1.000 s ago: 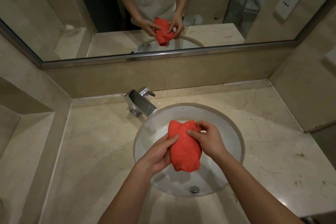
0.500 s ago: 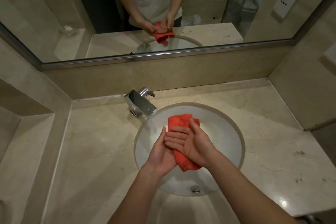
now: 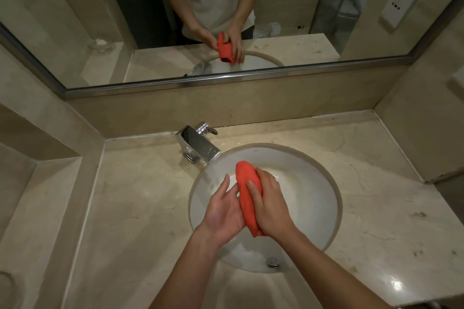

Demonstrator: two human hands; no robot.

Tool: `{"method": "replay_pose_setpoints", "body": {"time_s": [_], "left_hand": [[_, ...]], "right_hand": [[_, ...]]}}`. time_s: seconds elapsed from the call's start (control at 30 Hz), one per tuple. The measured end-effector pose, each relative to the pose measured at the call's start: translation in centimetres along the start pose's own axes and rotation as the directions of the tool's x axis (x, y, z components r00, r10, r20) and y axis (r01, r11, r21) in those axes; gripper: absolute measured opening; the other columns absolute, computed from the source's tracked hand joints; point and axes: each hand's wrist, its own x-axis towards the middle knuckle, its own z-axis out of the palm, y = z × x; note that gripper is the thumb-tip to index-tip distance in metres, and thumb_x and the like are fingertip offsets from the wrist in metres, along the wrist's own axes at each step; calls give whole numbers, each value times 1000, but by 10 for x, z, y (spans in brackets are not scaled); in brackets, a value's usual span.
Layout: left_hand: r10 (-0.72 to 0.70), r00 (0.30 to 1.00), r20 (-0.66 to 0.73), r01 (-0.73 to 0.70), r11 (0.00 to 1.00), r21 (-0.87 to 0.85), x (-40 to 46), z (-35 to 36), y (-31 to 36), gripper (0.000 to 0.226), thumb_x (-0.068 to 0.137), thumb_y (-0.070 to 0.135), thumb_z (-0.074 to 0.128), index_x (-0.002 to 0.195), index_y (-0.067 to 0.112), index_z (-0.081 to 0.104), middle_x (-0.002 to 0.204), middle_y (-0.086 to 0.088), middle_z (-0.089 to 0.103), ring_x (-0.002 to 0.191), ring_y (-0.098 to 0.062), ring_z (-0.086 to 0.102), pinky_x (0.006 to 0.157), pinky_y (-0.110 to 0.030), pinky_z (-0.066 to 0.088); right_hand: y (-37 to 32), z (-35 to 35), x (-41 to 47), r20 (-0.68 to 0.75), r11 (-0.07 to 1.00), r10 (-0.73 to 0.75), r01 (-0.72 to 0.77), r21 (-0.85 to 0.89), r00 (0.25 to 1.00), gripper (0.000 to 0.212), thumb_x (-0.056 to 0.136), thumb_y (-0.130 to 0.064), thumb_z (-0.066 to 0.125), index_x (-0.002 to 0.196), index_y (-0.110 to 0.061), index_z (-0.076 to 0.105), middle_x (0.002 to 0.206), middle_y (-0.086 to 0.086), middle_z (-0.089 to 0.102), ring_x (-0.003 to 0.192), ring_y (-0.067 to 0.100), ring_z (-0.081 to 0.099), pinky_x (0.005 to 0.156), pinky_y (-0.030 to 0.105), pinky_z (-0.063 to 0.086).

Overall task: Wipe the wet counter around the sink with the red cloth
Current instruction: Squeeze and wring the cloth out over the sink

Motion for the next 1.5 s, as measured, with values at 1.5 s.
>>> {"method": "replay_pose_setpoints", "body": {"time_s": [1.5], "left_hand": [[156,961,-227,39,739,673,-13,-5,-28,38,79,17,79,114,11,65,113,-17,70,107,-31,67,97,-40,53]], "right_hand": [[53,-57,35,548,215,325,-624,751,771,36,94,-18,65,125,-1,61,119,19,70,110,31,68,92,45,54]]}}
